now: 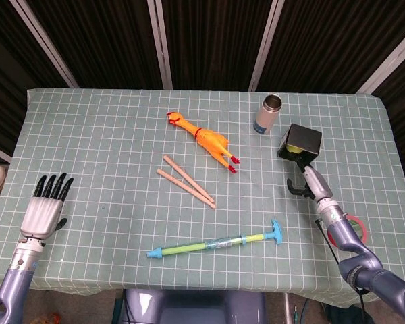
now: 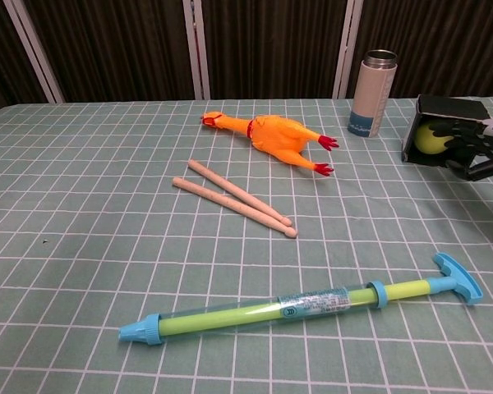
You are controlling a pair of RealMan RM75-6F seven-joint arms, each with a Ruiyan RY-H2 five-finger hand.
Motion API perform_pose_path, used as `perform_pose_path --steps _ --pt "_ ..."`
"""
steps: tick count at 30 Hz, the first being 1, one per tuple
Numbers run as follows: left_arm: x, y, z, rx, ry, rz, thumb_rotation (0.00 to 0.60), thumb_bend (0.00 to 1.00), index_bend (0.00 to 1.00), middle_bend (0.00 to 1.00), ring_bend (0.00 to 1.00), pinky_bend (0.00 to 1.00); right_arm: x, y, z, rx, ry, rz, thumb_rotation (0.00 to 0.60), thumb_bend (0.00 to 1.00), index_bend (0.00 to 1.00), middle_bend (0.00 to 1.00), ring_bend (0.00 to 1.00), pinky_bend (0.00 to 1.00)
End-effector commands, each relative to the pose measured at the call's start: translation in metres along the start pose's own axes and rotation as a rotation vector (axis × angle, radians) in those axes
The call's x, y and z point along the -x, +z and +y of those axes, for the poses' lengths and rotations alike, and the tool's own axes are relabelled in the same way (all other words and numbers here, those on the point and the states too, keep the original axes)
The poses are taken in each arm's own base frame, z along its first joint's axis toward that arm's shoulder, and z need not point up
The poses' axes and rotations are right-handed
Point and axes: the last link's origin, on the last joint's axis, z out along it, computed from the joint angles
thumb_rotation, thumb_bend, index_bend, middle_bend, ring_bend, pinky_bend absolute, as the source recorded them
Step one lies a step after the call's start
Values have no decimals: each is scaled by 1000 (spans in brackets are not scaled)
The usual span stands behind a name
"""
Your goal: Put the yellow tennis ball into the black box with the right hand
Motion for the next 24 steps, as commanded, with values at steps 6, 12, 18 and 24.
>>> perform_pose_path --steps 6,12,18,24 --pt "-11 -17 2 41 -25 43 600 131 0 0 0 37 1 -57 -8 -80 -69 -12 600 447 0 0 0 0" --pt "-23 -38 -1 56 -56 76 600 131 0 0 0 37 -13 -121 -13 -107 -250 118 600 424 0 0 0 0" --pt "-31 -56 -8 49 -80 89 600 131 0 0 0 37 -29 -193 -9 -18 -643 408 600 422 0 0 0 0" --pt "-33 -65 -13 35 -88 74 600 131 0 0 0 37 -26 -230 -13 35 -774 468 600 421 0 0 0 0"
